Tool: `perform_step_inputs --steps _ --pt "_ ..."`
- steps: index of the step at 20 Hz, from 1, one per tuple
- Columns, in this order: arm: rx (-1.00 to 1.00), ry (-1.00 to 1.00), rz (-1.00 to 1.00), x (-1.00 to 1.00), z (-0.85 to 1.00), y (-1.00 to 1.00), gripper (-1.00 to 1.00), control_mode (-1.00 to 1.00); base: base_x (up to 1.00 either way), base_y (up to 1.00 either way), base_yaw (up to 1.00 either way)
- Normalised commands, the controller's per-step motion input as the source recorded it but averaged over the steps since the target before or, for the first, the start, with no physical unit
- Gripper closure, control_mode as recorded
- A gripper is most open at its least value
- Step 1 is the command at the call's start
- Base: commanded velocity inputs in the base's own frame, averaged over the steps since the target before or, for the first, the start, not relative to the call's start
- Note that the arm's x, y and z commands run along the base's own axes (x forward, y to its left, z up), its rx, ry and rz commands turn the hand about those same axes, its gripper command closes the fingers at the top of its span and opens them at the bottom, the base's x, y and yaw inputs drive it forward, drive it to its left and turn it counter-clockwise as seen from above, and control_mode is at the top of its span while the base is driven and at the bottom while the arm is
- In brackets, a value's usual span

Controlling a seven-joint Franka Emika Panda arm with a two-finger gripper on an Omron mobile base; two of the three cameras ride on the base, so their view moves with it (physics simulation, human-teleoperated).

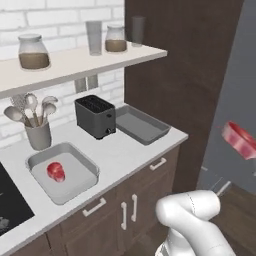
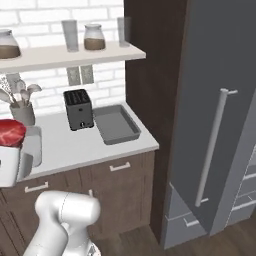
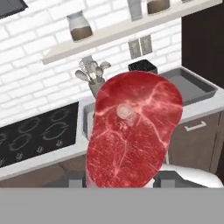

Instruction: Place one potato and one steak in each tupperware on the nearby counter, to pack two identical lunches.

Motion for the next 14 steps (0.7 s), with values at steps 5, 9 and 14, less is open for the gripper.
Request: perform_step_inputs --steps 5,9,14 --pt "0.00 0.00 0.00 0.00 0.00 0.00 1.00 1.00 0.74 0.11 -0.22" --pt "0.00 0.00 0.00 0.00 0.00 0.00 1.00 1.00 0.33 -0.01 -0.21" --pt "0.00 0.00 -0.14 0.57 -0.42 -0.31 1.00 -1.00 0.00 0.00 0.00"
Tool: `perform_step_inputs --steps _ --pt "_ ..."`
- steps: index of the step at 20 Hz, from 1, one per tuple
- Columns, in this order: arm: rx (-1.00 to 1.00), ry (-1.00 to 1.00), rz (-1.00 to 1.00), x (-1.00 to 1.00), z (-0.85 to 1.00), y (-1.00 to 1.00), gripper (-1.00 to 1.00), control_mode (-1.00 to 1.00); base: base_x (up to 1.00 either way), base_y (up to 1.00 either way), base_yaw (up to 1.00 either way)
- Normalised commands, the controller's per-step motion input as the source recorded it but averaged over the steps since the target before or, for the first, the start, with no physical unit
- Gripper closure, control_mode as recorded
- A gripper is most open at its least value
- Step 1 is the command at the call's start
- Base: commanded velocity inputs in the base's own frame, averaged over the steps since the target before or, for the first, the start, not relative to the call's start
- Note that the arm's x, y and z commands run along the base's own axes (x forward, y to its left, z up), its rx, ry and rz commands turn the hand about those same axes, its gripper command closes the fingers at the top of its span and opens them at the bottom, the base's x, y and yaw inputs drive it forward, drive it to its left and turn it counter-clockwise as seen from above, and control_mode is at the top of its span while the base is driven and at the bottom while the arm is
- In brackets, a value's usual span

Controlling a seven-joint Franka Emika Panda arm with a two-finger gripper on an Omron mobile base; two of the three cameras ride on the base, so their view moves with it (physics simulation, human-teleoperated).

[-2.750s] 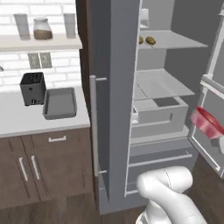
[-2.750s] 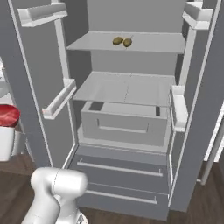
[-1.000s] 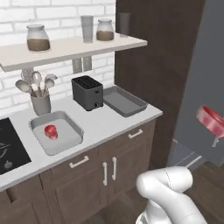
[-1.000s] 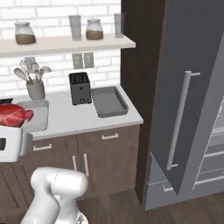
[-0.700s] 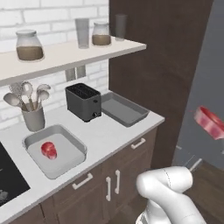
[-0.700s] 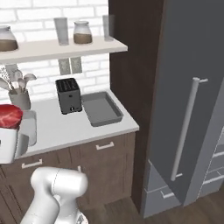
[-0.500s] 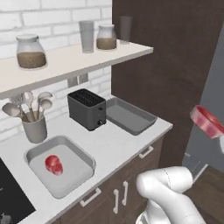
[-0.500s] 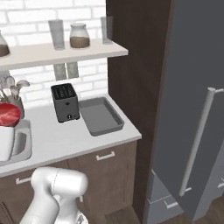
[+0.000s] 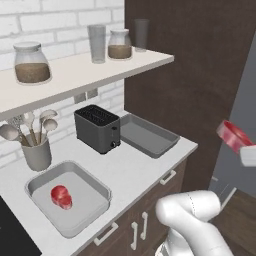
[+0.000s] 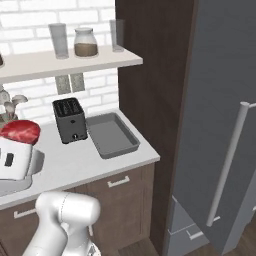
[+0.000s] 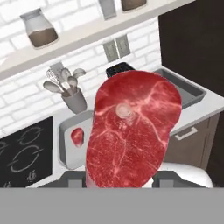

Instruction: Place one potato and one steak in each tupperware on the nearby counter, to pack two identical lunches.

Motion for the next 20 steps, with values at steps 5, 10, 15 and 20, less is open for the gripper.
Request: perform_step_inputs --steps 5,10,15,20 --pt "0.00 0.06 -0.03 1.00 -0.81 -0.26 1.00 -1.00 0.00 0.00 0.00" --pt "-0.01 0.03 0.00 1.00 -0.63 0.00 1.00 -1.00 0.00 0.00 0.00" --pt "0.01 0.03 0.03 0.79 0.03 0.00 1.00 -1.00 0.00 0.00 0.00" --pt "-0.02 0.15 0.06 1.00 -0.12 0.00 1.00 -1.00 0.00 0.00 0.00"
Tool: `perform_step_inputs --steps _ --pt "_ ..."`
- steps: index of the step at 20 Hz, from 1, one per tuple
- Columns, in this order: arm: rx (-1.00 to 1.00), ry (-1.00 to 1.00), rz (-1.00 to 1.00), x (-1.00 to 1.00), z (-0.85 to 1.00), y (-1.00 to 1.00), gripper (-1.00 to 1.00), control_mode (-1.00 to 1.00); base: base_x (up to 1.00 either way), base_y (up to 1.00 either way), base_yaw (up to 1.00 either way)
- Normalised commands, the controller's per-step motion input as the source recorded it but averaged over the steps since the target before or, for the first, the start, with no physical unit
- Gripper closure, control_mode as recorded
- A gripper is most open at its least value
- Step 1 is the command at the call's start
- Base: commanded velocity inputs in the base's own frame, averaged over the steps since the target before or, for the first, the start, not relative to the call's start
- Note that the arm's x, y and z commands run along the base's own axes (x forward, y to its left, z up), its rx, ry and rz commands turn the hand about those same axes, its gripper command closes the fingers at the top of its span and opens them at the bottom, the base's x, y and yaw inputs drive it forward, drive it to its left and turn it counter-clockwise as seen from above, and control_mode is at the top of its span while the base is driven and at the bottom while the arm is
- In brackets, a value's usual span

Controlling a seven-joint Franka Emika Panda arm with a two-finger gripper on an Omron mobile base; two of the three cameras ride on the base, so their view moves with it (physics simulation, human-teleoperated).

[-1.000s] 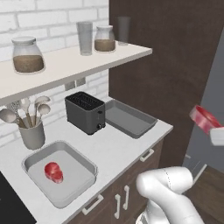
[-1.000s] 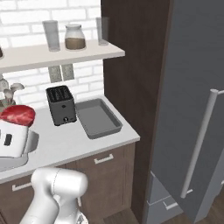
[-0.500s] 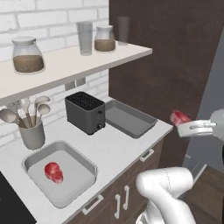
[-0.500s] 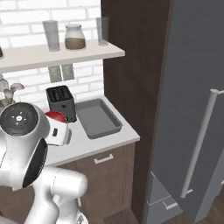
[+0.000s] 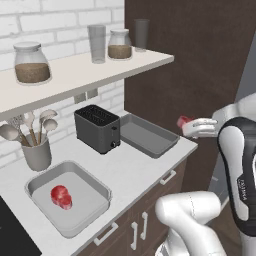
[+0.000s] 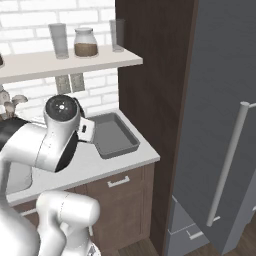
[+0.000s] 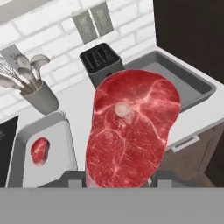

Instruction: Place one potato and one steak in each tupperware on the nearby counter, to pack two identical lunches.

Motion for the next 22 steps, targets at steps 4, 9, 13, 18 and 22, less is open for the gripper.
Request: perform_step_inputs --steps 4,9,13,18,22 --pt "-0.08 0.19 0.05 1.00 -0.49 0.00 1.00 -1.00 0.00 0.00 0.00" --pt "-0.16 0.06 0.03 0.96 -0.65 0.00 1.00 -1.00 0.00 0.00 0.00" --pt "-0.04 -0.05 0.03 0.74 -0.91 0.02 1.00 -1.00 0.00 0.00 0.00" --pt "0.00 -0.01 0.06 0.75 -0.32 -0.02 1.00 -1.00 0.00 0.00 0.00" --pt "-0.05 0.00 0.01 0.45 0.12 0.00 1.00 -1.00 0.00 0.00 0.00"
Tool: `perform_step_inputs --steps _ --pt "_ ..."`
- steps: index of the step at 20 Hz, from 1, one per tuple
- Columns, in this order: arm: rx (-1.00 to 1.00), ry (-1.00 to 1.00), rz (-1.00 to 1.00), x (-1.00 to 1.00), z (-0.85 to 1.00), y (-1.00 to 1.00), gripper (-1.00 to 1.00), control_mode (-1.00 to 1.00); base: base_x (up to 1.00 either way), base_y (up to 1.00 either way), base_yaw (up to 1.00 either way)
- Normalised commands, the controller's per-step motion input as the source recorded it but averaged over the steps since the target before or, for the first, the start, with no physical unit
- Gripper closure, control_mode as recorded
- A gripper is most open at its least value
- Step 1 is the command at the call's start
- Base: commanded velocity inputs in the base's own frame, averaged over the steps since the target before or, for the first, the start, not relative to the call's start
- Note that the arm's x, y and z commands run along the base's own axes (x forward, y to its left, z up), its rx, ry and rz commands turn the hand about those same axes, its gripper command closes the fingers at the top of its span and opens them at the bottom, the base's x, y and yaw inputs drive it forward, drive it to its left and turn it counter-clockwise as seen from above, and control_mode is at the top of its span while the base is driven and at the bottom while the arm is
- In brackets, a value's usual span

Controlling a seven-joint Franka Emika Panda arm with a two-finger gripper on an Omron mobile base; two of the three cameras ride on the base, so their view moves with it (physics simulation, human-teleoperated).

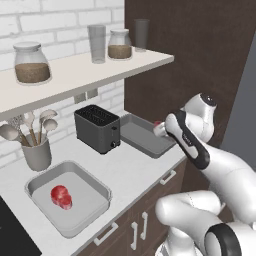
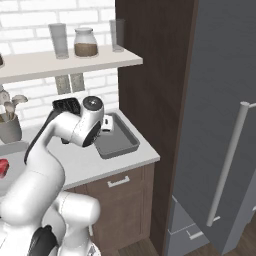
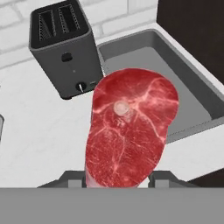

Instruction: Place one potato and one steak in each tupperware on the nearby counter, to pack two identical lunches.

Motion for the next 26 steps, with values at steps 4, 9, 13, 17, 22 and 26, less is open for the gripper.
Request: perform_step_inputs --steps 4,9,13,17,22,26 --pt "-0.15 0.00 0.00 0.25 0.03 -0.01 1.00 -1.00 0.00 0.00 0.00" --pt "-0.14 0.00 0.01 0.34 -0.21 0.00 1.00 -1.00 0.00 0.00 0.00" --pt "-0.04 -0.05 0.04 0.48 -0.46 0.00 1.00 -1.00 0.00 0.00 0.00" --pt "0.00 -0.08 0.04 0.53 -0.35 0.00 1.00 -1.00 0.00 0.00 0.00" --pt "-0.05 -0.02 0.05 0.47 -0.24 0.00 1.00 -1.00 0.00 0.00 0.00" --pt "-0.01 0.00 0.05 0.42 0.06 0.00 -1.00 -1.00 0.00 0.00 0.00"
